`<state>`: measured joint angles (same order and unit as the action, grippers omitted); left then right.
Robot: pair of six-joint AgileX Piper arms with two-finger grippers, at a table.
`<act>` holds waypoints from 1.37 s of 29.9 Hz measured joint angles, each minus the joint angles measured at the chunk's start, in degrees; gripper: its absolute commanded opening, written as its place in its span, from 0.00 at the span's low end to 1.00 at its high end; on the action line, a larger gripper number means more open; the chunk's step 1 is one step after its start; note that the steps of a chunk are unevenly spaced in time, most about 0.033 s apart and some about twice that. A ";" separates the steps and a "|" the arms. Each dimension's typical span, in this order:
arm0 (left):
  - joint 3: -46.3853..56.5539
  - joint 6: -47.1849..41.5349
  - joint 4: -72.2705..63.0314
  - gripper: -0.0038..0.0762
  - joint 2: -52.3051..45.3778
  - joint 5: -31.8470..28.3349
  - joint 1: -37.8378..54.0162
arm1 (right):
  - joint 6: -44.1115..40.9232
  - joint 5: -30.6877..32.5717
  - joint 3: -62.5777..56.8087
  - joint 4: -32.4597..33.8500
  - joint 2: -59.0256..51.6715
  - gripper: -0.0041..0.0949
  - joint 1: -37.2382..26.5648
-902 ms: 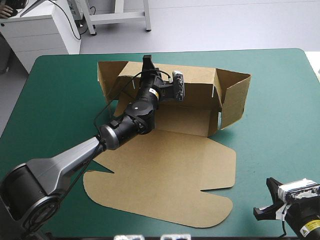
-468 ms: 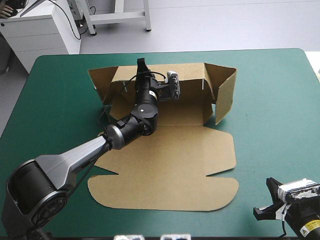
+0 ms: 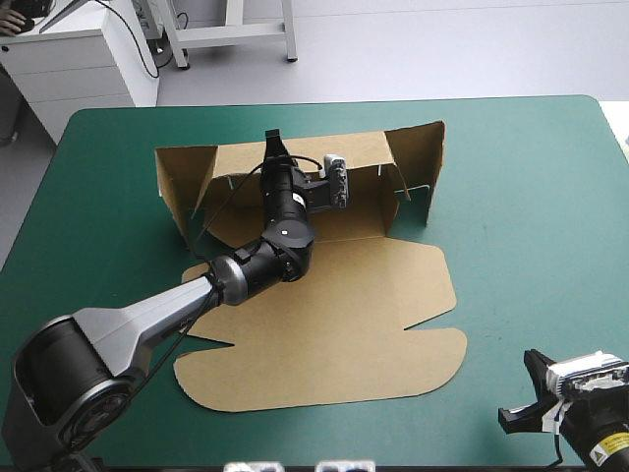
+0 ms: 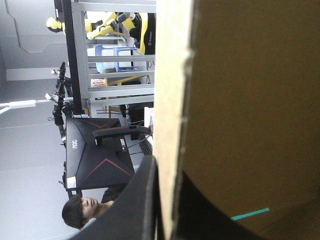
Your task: Fold the box
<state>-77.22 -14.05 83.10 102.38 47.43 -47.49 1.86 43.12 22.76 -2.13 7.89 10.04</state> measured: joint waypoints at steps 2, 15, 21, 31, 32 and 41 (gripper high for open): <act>0.13 -0.11 0.81 0.04 0.00 -0.35 0.00 | 0.00 0.00 0.00 0.03 0.00 0.02 0.00; 0.20 -2.60 1.77 0.04 0.00 -1.89 0.00 | -7.16 -0.88 0.00 0.10 0.00 0.02 0.00; 0.20 -3.09 1.88 0.04 0.00 -1.78 -0.13 | -7.67 -1.25 0.00 2.13 0.00 0.02 0.00; 0.20 -4.02 1.09 0.04 0.00 2.84 -4.05 | -8.19 -1.48 -0.71 3.66 0.00 0.02 0.00; 0.20 -4.02 1.09 0.04 0.00 3.09 -4.40 | -8.19 -1.48 -0.84 3.66 0.00 0.02 0.00; 0.25 -4.38 -0.30 0.04 0.00 6.10 -5.84 | -8.43 -1.59 -0.85 3.73 0.00 0.02 0.00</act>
<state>-76.97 -18.43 82.80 102.38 53.53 -53.33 -6.58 41.53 21.91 1.60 7.89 10.04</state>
